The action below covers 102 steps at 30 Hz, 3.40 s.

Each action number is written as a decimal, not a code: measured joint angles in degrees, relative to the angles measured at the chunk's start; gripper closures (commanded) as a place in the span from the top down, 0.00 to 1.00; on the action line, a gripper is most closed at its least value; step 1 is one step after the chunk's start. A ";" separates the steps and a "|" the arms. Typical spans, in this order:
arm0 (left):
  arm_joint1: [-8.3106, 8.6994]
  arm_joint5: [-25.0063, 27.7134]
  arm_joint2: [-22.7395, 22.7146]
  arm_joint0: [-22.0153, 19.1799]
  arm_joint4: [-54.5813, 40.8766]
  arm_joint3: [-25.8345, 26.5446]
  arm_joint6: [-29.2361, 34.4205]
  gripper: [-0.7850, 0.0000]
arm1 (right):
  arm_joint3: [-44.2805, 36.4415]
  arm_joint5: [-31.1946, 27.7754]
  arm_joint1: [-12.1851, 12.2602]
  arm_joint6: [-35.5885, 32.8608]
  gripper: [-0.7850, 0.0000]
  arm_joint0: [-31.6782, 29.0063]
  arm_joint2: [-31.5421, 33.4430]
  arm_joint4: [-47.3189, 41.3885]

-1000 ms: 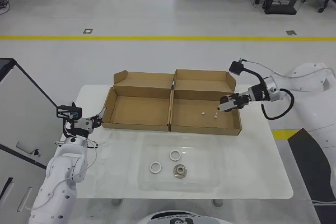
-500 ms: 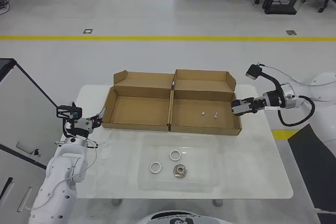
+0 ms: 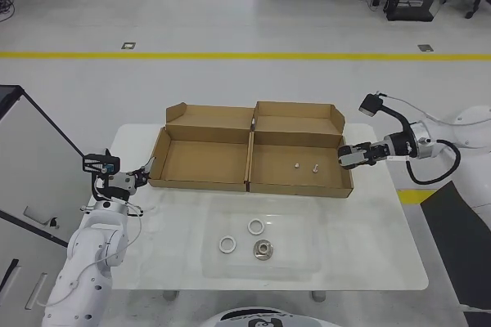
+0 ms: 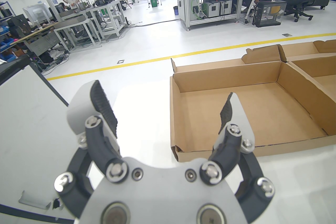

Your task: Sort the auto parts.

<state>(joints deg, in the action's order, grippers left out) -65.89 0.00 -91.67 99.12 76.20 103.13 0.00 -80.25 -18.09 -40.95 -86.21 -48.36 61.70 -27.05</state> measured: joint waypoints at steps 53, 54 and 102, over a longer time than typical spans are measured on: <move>1.08 34.65 17.83 -9.80 26.13 26.05 49.38 1.00 | 0.00 0.00 0.00 0.00 1.00 0.00 0.00 0.00; 1.07 34.51 17.77 -9.80 25.89 26.22 49.13 1.00 | 0.00 0.00 0.00 0.00 1.00 0.00 0.00 0.00; -0.82 14.81 81.46 -72.22 -30.76 10.83 87.27 1.00 | 0.00 0.00 0.00 0.00 1.00 0.00 0.00 0.00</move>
<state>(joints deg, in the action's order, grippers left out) -66.71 14.81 -10.21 26.90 45.44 113.96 87.27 -80.25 -18.09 -40.95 -86.21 -48.36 61.70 -27.05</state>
